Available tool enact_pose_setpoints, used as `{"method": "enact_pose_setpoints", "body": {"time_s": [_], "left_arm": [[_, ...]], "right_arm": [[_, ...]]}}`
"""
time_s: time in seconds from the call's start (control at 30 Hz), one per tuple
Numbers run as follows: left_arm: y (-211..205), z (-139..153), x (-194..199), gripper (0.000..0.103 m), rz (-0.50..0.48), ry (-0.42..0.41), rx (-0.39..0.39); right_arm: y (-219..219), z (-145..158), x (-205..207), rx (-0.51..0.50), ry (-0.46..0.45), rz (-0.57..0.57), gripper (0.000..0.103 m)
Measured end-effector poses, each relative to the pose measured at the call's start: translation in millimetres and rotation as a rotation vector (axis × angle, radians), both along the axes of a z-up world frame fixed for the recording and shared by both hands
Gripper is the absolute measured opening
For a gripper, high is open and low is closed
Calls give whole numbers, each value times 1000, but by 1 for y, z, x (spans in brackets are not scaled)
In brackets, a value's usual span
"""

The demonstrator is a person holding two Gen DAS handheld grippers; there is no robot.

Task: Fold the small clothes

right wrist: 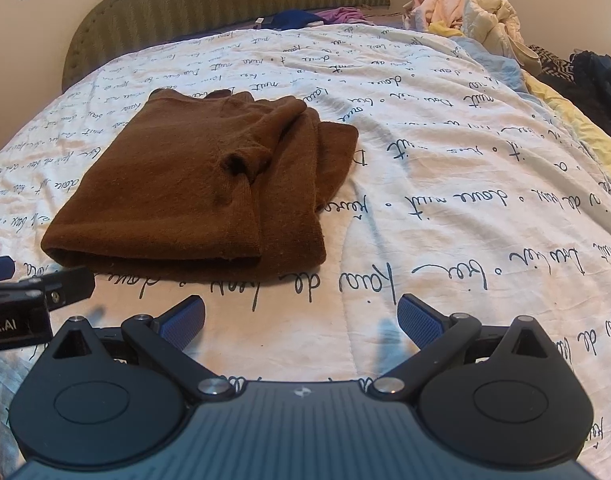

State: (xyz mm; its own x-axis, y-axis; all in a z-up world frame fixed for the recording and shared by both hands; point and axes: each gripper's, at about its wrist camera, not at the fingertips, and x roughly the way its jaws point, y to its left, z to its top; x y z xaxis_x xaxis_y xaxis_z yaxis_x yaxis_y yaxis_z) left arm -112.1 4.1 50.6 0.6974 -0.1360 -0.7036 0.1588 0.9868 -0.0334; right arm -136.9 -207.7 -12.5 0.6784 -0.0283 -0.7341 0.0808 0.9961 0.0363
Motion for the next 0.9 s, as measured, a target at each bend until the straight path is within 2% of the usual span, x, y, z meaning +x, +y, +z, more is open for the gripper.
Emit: {"method": "enact_pose_setpoints", "body": {"time_s": [0.43, 0.7, 0.9], "left_arm": [[2, -8, 5, 103, 33, 59, -21], [3, -8, -3, 103, 73, 22, 15], [3, -8, -2, 103, 30, 69, 8]], "right_arm": [[2, -1, 1, -1, 5, -1, 103], [2, -3, 1, 3, 11, -3, 103], [1, -2, 3, -2, 15, -13, 103]]}}
